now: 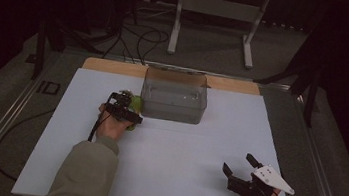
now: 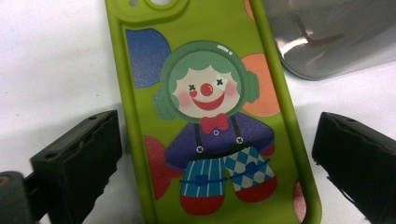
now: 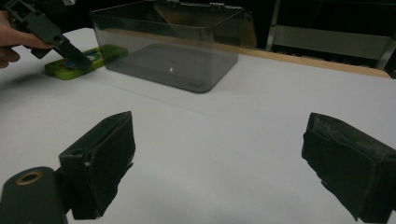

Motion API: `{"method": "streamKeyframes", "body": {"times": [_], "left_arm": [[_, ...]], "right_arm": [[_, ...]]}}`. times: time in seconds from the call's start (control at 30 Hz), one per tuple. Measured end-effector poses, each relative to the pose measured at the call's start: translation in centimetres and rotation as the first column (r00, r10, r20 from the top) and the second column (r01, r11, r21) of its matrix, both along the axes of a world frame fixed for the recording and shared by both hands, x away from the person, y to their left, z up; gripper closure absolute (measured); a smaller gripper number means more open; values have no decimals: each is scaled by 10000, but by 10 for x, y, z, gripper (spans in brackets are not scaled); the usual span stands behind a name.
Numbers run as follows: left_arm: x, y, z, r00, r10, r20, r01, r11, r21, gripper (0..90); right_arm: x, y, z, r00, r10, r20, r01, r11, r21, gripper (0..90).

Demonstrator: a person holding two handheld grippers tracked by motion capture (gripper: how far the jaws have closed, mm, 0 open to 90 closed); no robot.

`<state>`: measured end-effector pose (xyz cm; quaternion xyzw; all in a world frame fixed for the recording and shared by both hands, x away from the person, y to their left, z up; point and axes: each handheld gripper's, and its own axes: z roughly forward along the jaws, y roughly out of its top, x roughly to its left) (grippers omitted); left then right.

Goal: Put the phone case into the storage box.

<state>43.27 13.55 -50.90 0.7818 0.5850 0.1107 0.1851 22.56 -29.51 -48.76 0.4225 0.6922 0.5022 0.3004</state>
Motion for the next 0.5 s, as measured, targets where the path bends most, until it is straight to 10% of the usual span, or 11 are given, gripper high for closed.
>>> {"method": "streamKeyframes", "body": {"times": [0.5], "left_arm": [[2,-3,2,9989,249,-404,-230,9987,464,107]], "right_arm": [[0,0,0,10000,-26,-25,26,10000,-15,95]]}}
